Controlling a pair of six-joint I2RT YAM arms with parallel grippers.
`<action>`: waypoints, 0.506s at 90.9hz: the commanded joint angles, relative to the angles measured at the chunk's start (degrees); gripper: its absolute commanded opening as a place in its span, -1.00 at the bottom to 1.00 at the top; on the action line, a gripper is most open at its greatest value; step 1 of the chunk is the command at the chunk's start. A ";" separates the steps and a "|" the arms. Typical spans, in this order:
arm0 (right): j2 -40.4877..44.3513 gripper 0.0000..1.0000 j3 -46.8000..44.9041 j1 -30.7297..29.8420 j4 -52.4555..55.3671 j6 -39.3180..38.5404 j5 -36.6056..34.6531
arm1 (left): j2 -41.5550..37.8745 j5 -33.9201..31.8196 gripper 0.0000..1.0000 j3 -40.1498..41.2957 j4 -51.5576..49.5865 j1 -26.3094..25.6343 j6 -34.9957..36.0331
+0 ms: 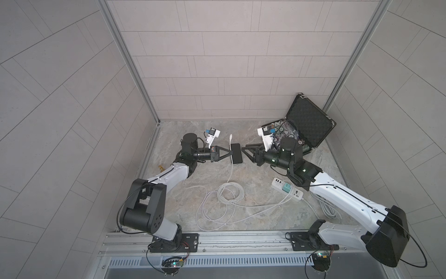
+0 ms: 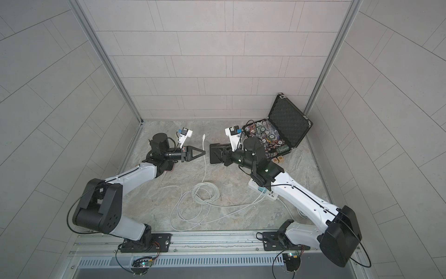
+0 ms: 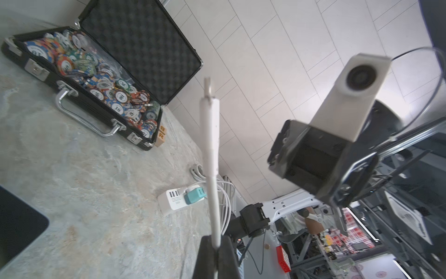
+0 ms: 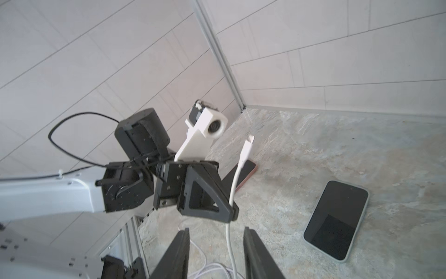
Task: Plug the charging cable into the phone
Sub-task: Pick up the charging cable from the center of the board.
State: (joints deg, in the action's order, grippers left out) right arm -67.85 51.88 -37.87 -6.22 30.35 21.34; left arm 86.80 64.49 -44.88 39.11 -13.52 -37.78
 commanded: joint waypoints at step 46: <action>-13.47 -0.15 1.24 2.71 -27.64 11.31 20.76 | -0.45 0.73 -1.00 5.33 19.88 -0.66 -4.23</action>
State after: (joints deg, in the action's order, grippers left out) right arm -80.27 50.50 -35.24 -31.31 40.64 43.00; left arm 87.74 65.34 -40.12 58.52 -13.91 -43.46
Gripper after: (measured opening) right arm 0.431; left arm 0.068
